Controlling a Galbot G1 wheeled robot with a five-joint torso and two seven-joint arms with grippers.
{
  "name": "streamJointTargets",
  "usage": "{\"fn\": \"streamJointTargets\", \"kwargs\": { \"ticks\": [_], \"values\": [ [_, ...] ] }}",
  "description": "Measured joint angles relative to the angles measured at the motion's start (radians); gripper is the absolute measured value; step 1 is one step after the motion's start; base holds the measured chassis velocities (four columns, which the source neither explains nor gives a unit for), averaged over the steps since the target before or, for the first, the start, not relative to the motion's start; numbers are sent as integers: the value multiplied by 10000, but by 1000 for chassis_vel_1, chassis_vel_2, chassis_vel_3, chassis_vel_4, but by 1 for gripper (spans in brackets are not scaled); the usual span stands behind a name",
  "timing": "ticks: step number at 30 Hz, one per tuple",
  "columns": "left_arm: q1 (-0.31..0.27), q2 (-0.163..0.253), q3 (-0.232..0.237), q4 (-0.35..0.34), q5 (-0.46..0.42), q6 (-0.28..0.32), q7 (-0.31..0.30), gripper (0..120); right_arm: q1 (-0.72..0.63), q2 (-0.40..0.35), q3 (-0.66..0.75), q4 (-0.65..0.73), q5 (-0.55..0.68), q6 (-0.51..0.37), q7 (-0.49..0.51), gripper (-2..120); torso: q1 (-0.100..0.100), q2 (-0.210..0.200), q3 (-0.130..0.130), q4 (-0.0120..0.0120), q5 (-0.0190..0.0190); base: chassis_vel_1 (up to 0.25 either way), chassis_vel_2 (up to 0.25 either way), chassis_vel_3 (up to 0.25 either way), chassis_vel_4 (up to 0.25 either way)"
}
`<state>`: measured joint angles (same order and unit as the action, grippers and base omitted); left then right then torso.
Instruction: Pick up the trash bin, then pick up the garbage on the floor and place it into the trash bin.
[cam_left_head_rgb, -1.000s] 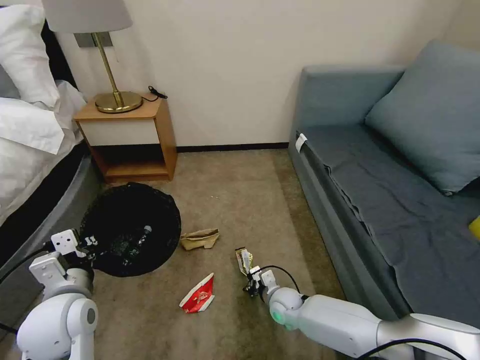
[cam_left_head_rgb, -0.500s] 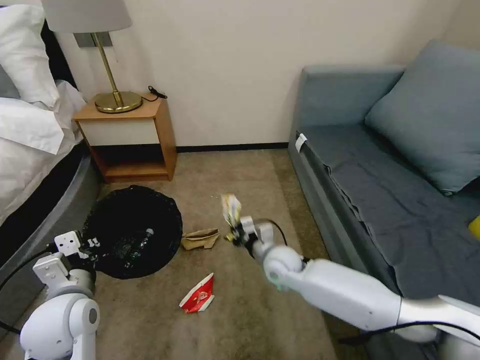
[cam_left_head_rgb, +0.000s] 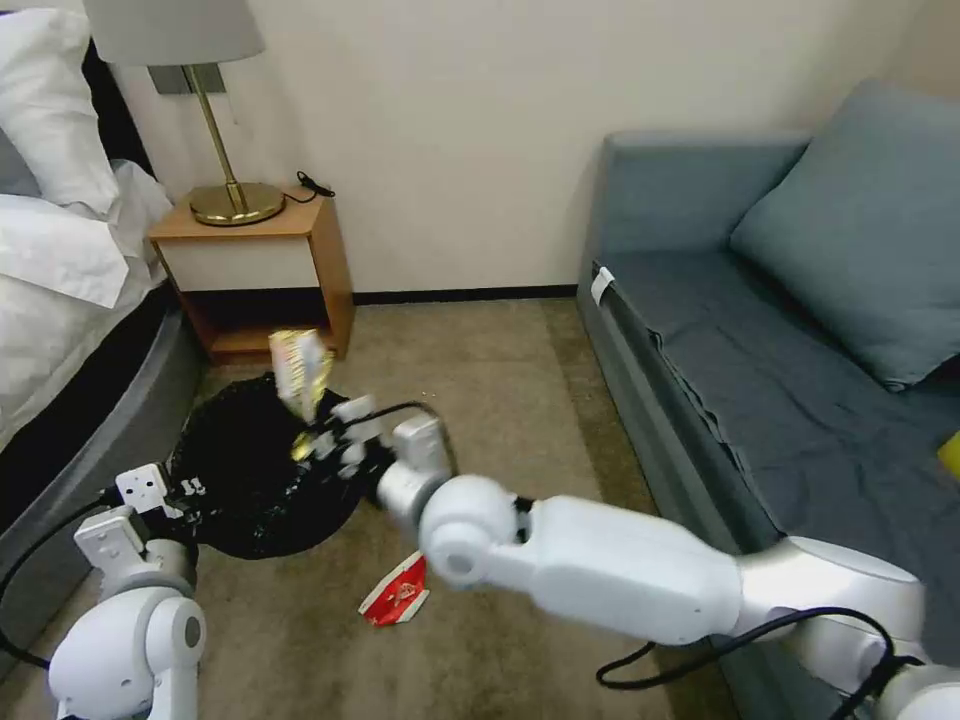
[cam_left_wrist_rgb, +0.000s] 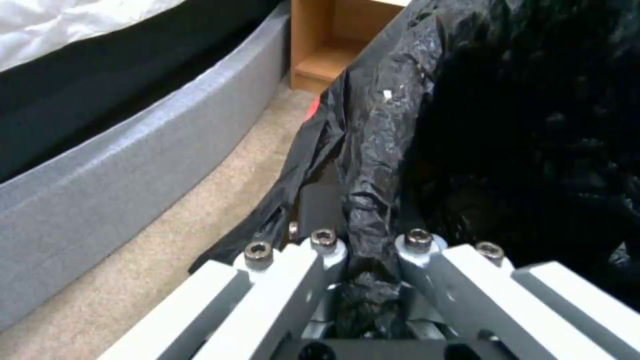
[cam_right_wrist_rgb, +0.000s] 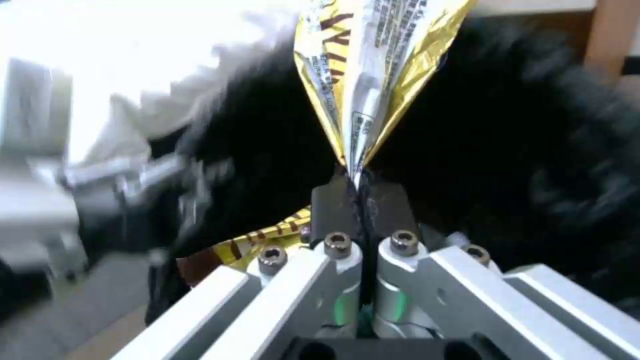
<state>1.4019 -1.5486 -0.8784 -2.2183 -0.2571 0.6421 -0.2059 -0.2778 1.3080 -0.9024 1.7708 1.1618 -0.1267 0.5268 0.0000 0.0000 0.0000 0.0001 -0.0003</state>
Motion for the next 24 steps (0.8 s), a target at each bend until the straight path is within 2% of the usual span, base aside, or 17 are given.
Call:
{"fn": "streamJointTargets", "kwargs": {
  "ticks": [5, 8, 9, 13, 15, 18, 21, 23, 24],
  "values": [
    [14, -27, 4, -43, 41, 2, 4, 3, 6, 317, -516, -661, -343, -4, 6, 0, 0, 0, 0, -1, 1, 0, 0, 0, 0],
    [18, -50, 3, -44, 70, 3, 8, 3, 3, 344, -697, -808, -492, -50, -24, 13, 0, 0, 0, 0, 1, 0, 0, 0, 0],
    [18, -50, 3, -44, 70, 3, 8, 3, 3, 344, -697, -808, -492, -50, -24, 13, 0, 0, 0, 0, 1, 0, 0, 0, 0],
    [0, -78, 30, -26, 100, 3, 13, 3, 2, 268, -713, -843, -618, -71, -41, 31, 0, 0, 0, -1, 2, 0, 0, 0, 0],
    [-3, -81, 34, -21, 104, 3, 13, 3, -6, 251, -694, -836, -627, -73, -43, 34, 0, 0, 0, -1, 2, 0, 0, 0, 0],
    [-8, -81, 35, -2, 110, 1, 16, 3, -49, 169, -608, -785, -657, -77, -51, 50, 1, -1, 0, -1, 2, 0, 0, 0, 0],
    [-8, -77, 32, -2, 110, 1, 20, 3, -63, 138, -587, -782, -685, -78, -62, 57, 0, 0, 0, -1, 3, 0, 0, 0, 0],
    [-10, -78, 31, -2, 110, 0, 23, 3, -91, 132, -570, -782, -726, -81, -78, 68, 0, 0, 0, -1, 2, 0, 0, 0, 0],
    [-10, -78, 31, -2, 110, 0, 23, 3, -91, 132, -570, -782, -726, -81, -78, 68, 0, 0, 0, -1, 2, 0, 0, 0, 0]
  ]
}}
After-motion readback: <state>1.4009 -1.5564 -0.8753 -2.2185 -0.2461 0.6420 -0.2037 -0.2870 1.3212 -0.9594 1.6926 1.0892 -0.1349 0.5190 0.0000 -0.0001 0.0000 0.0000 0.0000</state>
